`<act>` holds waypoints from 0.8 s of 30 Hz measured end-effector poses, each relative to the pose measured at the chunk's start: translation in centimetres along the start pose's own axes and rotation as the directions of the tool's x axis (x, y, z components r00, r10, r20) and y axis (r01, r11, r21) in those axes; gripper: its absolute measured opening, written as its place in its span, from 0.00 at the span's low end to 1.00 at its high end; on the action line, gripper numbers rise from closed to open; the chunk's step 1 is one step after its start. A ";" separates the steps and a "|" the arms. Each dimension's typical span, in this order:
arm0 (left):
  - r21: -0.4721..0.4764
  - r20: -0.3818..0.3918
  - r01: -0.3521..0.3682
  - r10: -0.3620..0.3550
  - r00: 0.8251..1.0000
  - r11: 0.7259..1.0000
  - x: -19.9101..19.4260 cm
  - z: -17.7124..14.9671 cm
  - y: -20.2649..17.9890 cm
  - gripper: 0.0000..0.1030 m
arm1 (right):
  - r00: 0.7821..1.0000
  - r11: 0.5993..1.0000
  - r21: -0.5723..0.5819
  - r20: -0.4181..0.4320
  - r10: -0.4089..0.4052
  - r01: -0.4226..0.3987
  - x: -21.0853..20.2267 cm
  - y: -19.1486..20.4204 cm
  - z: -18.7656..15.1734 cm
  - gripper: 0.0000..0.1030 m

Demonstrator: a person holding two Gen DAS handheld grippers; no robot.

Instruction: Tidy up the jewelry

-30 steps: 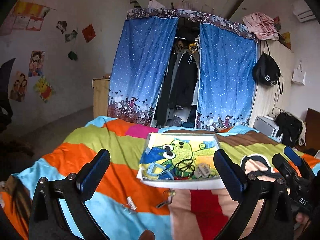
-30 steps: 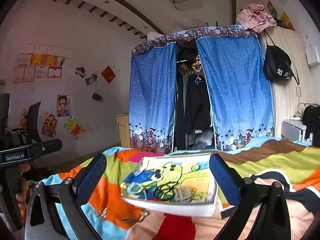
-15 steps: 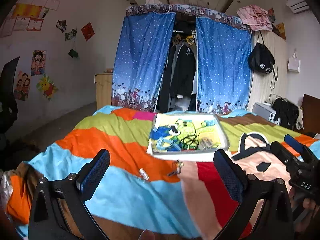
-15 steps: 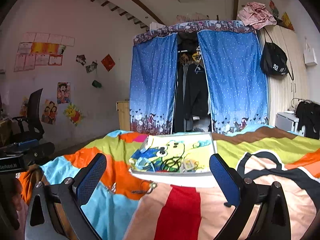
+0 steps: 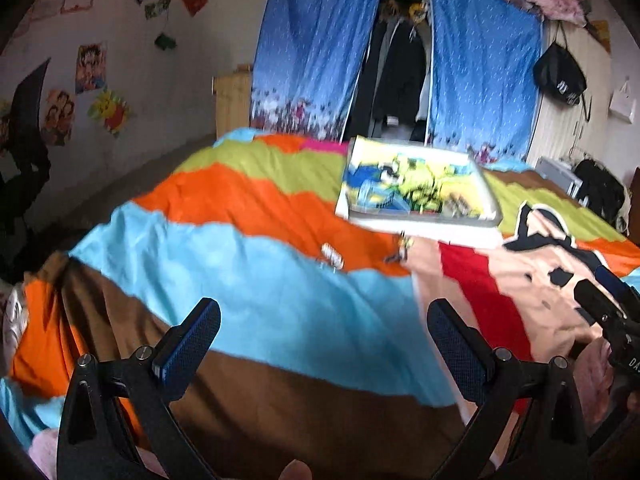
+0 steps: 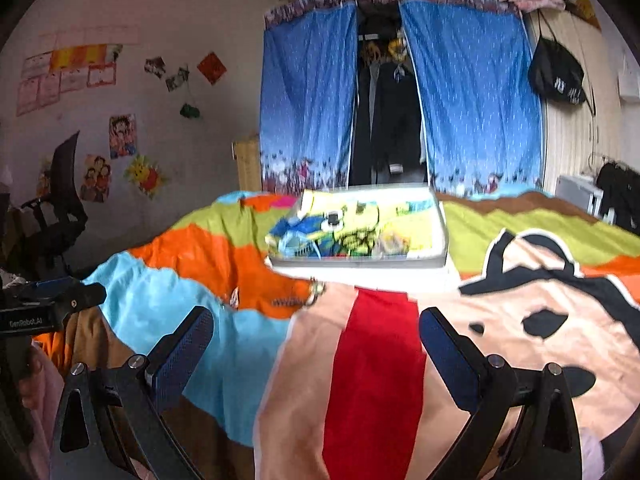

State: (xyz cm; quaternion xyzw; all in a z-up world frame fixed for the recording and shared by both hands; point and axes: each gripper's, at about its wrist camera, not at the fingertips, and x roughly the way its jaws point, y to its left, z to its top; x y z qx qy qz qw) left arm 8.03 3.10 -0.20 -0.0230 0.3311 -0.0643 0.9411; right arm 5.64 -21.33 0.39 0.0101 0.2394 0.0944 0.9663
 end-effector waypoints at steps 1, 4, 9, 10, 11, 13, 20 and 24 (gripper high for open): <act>0.005 -0.030 -0.004 0.004 1.000 1.000 0.6 0.0 -0.1 0.98 | 1.000 1.000 0.004 -0.021 -0.002 0.002 0.5 0.0 -0.1 1.00; 0.008 -0.104 0.002 -0.001 0.995 1.000 2.2 0.1 -0.1 0.98 | 0.997 1.000 0.016 -0.075 -0.005 0.006 1.6 -0.4 -0.3 1.00; -0.018 -0.238 0.042 -0.045 0.970 0.999 5.7 0.7 0.5 0.98 | 0.984 0.997 0.065 -0.172 0.045 -0.034 4.3 -1.9 -0.6 1.00; -0.025 -0.254 0.049 -0.054 0.966 0.998 6.3 1.0 0.6 0.98 | 0.979 0.996 0.074 -0.195 0.060 -0.047 5.1 -2.2 -0.6 1.00; -0.029 -0.270 0.054 -0.060 0.961 0.998 7.1 1.4 0.8 0.98 | 0.976 0.996 0.078 -0.206 0.068 -0.053 5.6 -2.4 -0.6 1.00; -0.023 -0.283 0.058 -0.063 0.957 0.998 8.5 2.1 1.1 0.98 | 0.968 0.994 0.086 -0.235 0.087 -0.069 7.0 -2.9 -0.5 1.00; 0.034 -0.261 0.083 -0.072 0.963 0.996 13.7 3.9 2.1 0.98 | 0.946 0.986 0.096 -0.285 0.156 -0.134 12.8 -4.2 0.5 1.00; 0.038 -0.270 0.121 -0.106 0.957 0.992 17.0 4.3 3.2 0.98 | 0.928 0.968 0.129 -0.284 0.242 -0.213 16.5 -4.8 1.1 1.00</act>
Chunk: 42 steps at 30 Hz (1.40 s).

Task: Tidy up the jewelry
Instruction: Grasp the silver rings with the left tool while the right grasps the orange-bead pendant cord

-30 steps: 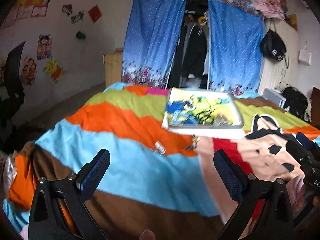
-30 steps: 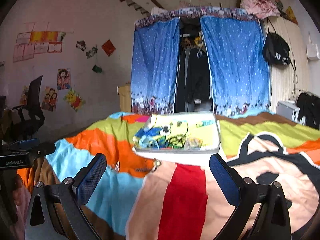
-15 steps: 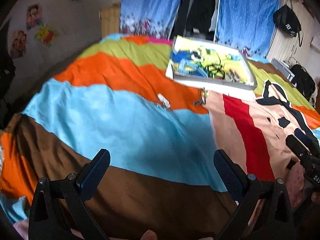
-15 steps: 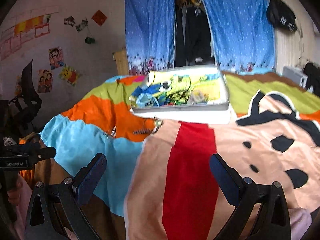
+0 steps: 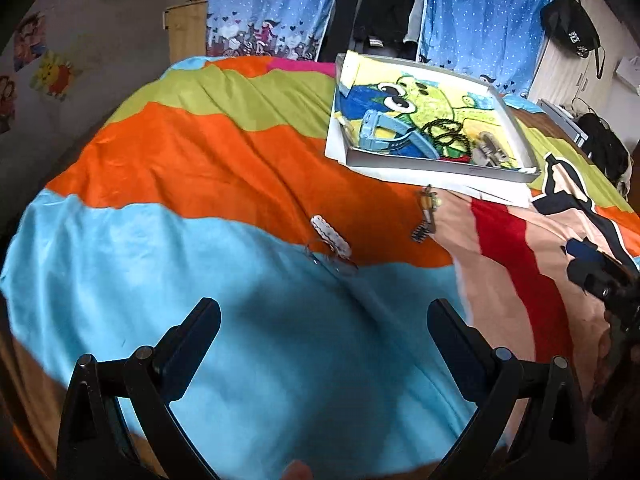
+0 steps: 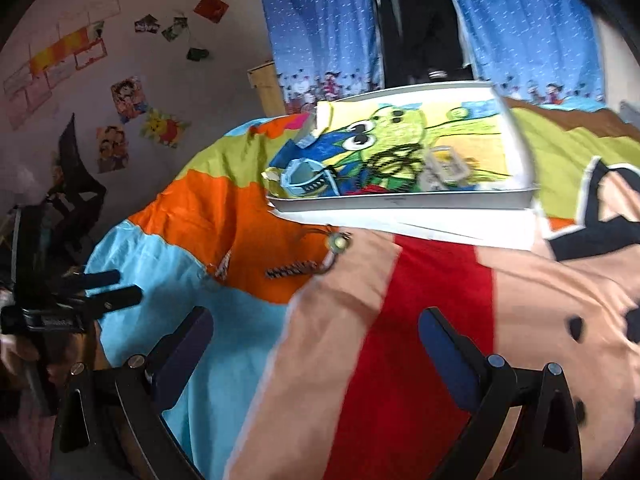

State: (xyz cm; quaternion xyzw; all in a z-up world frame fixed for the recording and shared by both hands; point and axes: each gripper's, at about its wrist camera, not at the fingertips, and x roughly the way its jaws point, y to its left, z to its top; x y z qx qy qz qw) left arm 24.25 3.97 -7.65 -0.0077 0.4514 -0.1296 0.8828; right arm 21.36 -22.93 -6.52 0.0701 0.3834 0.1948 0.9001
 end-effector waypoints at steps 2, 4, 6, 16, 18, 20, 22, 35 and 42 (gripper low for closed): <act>0.010 -0.013 0.007 -0.007 1.000 1.000 1.4 0.7 0.6 0.98 | 0.999 0.999 0.009 -0.002 0.032 -0.032 1.4 -0.5 0.8 1.00; 0.015 -0.022 0.016 -0.015 1.000 1.000 2.6 1.2 1.1 0.98 | 0.997 0.997 0.034 -0.005 0.074 -0.074 2.6 -1.1 1.4 1.00; 0.016 -0.019 0.033 -0.032 0.999 0.999 3.5 1.5 1.5 0.98 | 0.993 0.992 0.056 -0.006 0.116 -0.115 4.1 -1.6 2.0 1.00; 0.047 -0.034 0.132 -0.130 0.991 0.990 5.9 2.1 1.6 0.61 | 0.983 0.982 0.070 -0.041 0.178 -0.175 9.4 -1.5 3.5 0.77; 0.047 -0.053 0.150 -0.147 0.988 0.988 6.6 2.1 1.6 0.51 | 0.981 0.982 0.048 -0.057 0.184 -0.181 10.1 -1.0 3.5 0.71; 0.047 -0.067 0.162 -0.158 0.985 0.986 7.3 2.1 1.6 0.45 | 0.980 0.983 0.029 -0.072 0.184 -0.182 10.6 -0.7 3.4 0.63; 0.044 -0.080 0.153 -0.149 0.986 0.987 7.8 2.0 1.7 0.42 | 0.980 0.984 0.016 -0.087 0.178 -0.177 11.2 -0.5 3.3 0.51; -0.066 -0.086 0.149 -0.154 0.984 0.987 8.4 2.2 3.3 0.22 | 0.979 0.990 -0.003 -0.149 0.139 -0.141 14.3 0.2 3.3 0.17; -0.086 -0.076 0.160 -0.167 0.983 0.983 7.7 2.1 3.1 0.22 | 0.985 0.992 -0.026 -0.125 0.120 -0.124 13.3 0.7 3.4 0.04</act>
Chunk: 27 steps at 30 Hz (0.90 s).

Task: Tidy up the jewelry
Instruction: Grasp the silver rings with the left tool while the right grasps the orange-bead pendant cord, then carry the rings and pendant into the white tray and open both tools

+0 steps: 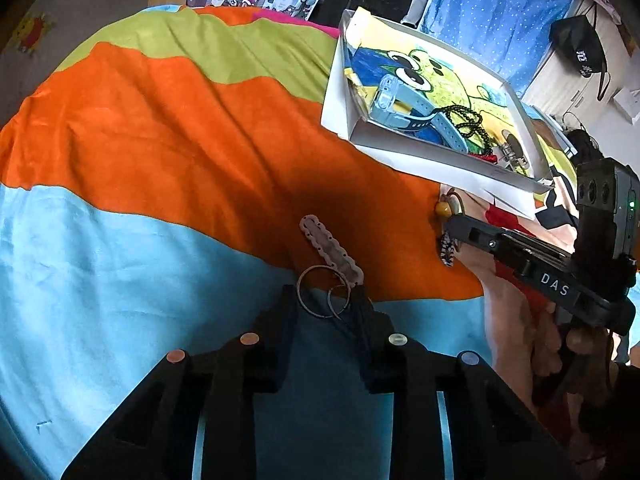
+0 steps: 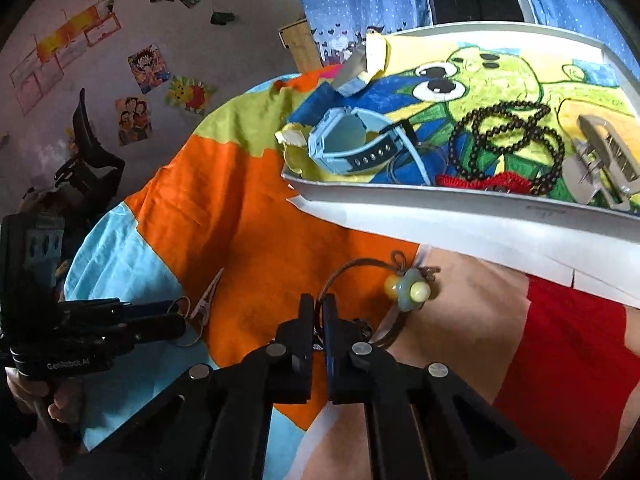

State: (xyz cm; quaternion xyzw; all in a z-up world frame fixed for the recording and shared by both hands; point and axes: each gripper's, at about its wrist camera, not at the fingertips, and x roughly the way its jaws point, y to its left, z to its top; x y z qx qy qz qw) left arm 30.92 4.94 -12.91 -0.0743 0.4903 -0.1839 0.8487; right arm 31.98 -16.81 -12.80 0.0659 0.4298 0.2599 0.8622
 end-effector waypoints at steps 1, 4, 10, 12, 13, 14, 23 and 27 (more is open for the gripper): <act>0.002 0.006 -0.001 0.001 1.000 1.000 -0.2 0.0 -0.1 0.22 | 1.000 1.000 0.003 0.008 0.004 -0.004 -0.4 0.0 0.0 0.04; 0.006 0.027 -0.005 0.005 1.000 1.000 -0.8 -0.1 -0.4 0.22 | 0.999 1.000 0.005 0.034 0.007 -0.007 -1.6 0.4 0.2 0.04; 0.055 0.102 -0.027 0.022 0.995 0.998 -2.8 -0.2 -2.4 0.22 | 0.996 1.000 0.015 0.089 0.020 -0.022 -4.2 0.9 0.5 0.03; 0.057 0.124 -0.019 0.011 0.992 0.998 -3.5 -0.2 -2.8 0.22 | 0.994 1.000 0.012 0.103 0.027 -0.028 -5.0 1.1 0.6 0.03; 0.052 0.135 -0.013 0.006 0.991 0.999 -4.0 -0.2 -3.1 0.22 | 0.993 0.999 0.011 0.114 0.032 -0.033 -5.6 1.1 0.6 0.03; 0.048 0.146 -0.006 -0.001 0.989 0.999 -4.4 -0.2 -3.3 0.22 | 0.992 0.999 0.010 0.120 0.034 -0.036 -5.8 1.3 0.7 0.03; 0.048 0.239 0.013 -0.025 0.971 0.999 -7.6 2.4 -6.6 0.22 | 0.963 0.998 0.002 0.263 0.057 -0.060 -10.9 1.2 2.3 0.03; 0.076 0.266 0.024 -0.043 0.963 0.997 -7.2 5.2 -9.1 0.22 | 0.943 0.999 0.006 0.331 0.049 -0.054 -12.6 -0.1 4.0 0.03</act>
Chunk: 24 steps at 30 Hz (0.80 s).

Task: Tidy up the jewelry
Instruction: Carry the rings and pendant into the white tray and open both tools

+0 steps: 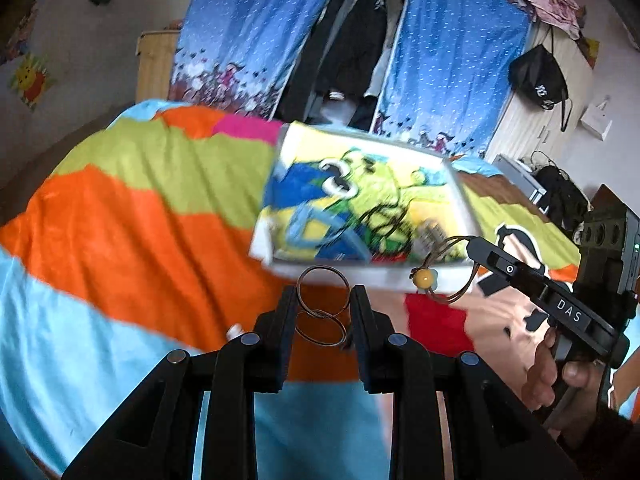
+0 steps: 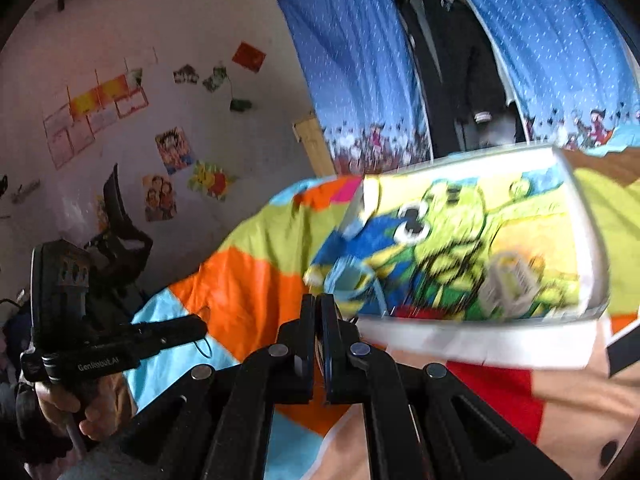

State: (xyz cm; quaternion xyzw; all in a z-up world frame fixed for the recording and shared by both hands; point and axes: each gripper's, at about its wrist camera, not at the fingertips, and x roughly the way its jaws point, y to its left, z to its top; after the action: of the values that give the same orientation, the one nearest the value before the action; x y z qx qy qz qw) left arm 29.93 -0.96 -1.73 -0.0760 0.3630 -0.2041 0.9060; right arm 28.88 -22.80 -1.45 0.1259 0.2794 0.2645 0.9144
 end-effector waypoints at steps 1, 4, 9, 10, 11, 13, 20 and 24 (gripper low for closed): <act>0.010 0.008 0.002 -0.002 1.000 1.000 0.5 0.8 -0.7 0.22 | 1.000 1.000 0.000 0.022 -0.003 0.003 -0.2 -0.5 0.8 0.03; 0.021 0.030 0.016 -0.016 0.999 1.000 2.6 3.2 -2.4 0.22 | 0.997 1.000 -0.005 0.072 -0.014 0.014 -0.8 -1.9 2.6 0.03; 0.014 0.058 0.042 -0.043 0.997 0.999 7.1 7.0 -4.5 0.22 | 0.983 0.997 0.023 0.163 -0.080 0.078 -1.7 -6.3 5.7 0.03; 0.017 0.058 0.045 -0.046 0.997 0.999 8.5 7.8 -5.1 0.22 | 0.980 0.995 0.031 0.172 -0.097 0.093 -1.8 -7.2 6.1 0.03; 0.019 0.057 0.044 -0.045 0.997 0.999 9.5 8.3 -5.5 0.22 | 0.976 0.992 0.053 0.180 -0.119 0.112 -1.7 -8.7 6.6 0.03; 0.016 0.045 0.042 -0.043 0.998 0.999 12.3 9.3 -6.1 0.22 | 0.973 0.985 0.096 0.170 -0.158 0.144 -1.2 -10.9 6.8 0.03; 0.016 -0.073 0.006 -0.005 0.997 1.000 21.6 9.9 -7.0 0.22 | 0.965 0.954 0.187 0.074 -0.252 0.234 1.3 -16.5 5.3 0.03; 0.018 -0.124 -0.020 0.022 0.992 1.000 24.6 9.1 -6.5 0.22 | 0.962 0.943 0.204 0.023 -0.272 0.262 2.0 -18.2 4.2 0.03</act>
State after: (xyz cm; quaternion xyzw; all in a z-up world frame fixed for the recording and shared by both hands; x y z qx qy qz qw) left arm 50.18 -17.42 -8.66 -0.0516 0.4179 -0.2018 0.8843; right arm 40.25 -37.09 -5.84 0.1846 0.2953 0.1056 0.9314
